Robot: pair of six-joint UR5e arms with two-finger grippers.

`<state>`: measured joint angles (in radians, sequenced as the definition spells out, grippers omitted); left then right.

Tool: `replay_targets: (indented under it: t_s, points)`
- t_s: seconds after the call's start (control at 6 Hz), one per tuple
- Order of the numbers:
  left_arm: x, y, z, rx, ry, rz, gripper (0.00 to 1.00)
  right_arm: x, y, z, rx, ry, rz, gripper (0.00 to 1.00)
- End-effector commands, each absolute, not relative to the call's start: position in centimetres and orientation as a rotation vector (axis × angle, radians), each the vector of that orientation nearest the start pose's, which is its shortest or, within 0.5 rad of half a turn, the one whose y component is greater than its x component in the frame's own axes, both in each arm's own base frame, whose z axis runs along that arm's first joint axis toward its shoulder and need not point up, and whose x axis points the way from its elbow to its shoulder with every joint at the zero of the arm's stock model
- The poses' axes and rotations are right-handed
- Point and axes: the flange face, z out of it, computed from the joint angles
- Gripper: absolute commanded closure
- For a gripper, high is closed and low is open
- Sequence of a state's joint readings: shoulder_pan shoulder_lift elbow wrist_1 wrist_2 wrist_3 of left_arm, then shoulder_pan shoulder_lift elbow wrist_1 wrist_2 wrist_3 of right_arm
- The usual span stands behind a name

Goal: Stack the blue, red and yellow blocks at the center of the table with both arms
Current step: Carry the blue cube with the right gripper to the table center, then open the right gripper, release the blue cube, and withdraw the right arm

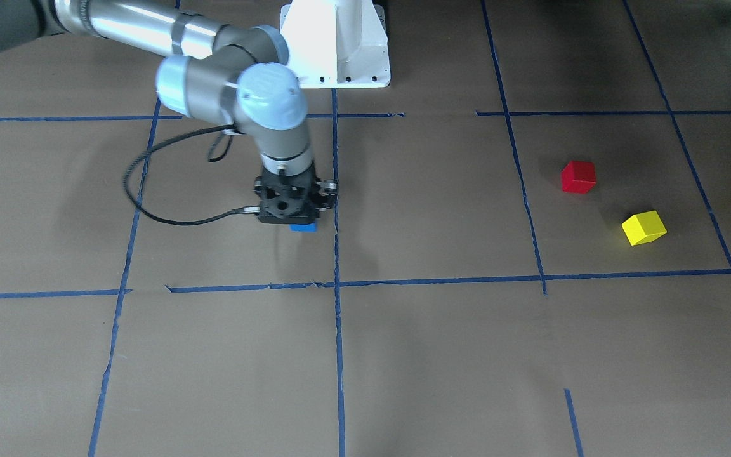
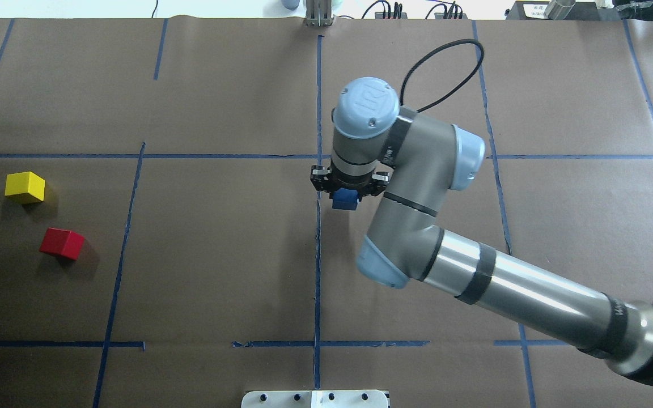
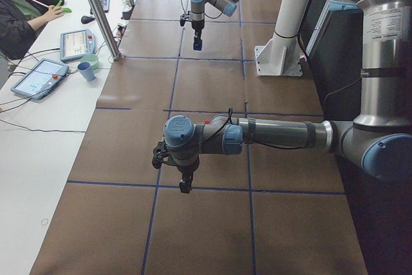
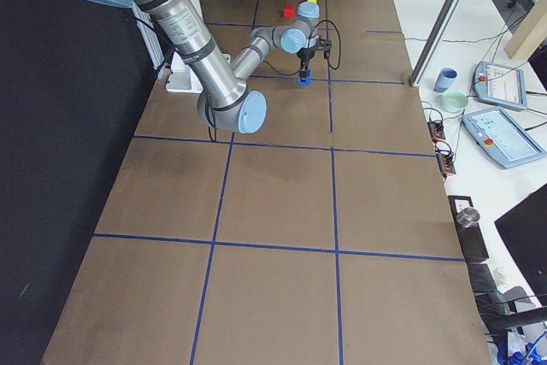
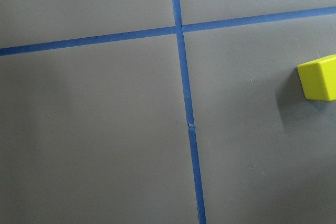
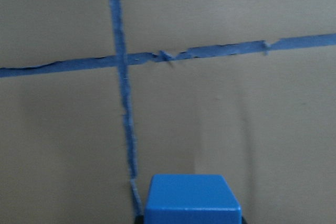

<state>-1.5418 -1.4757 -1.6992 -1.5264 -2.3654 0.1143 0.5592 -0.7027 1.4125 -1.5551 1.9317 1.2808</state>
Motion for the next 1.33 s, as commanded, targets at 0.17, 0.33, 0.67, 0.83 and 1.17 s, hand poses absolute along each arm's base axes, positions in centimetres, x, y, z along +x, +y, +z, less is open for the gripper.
replay_targets:
  t_s: [0.17,0.33,0.67,0.83,1.17]
  points:
    - [-4.9,-45.2,64.4,0.023,0.795,0.132,0.0,-63.0,-47.7,17.0,-0.031,-0.765,0.135,0.81]
    - [-4.9,-45.2,64.4,0.022,0.795,0.13,0.0,-63.5,-47.5,17.7,-0.032,-0.75,0.131,0.55]
    - [-4.9,-45.2,64.4,0.022,0.795,0.13,0.0,-63.9,-47.4,17.8,-0.021,-0.763,0.124,0.01]
    - [-4.9,-45.2,64.4,0.022,0.793,0.132,0.0,-63.8,-47.5,17.1,-0.006,-0.793,0.119,0.01]
    - [-4.8,-45.6,63.9,0.033,0.793,0.138,0.0,-58.0,-52.6,15.1,0.009,-0.854,0.154,0.01]
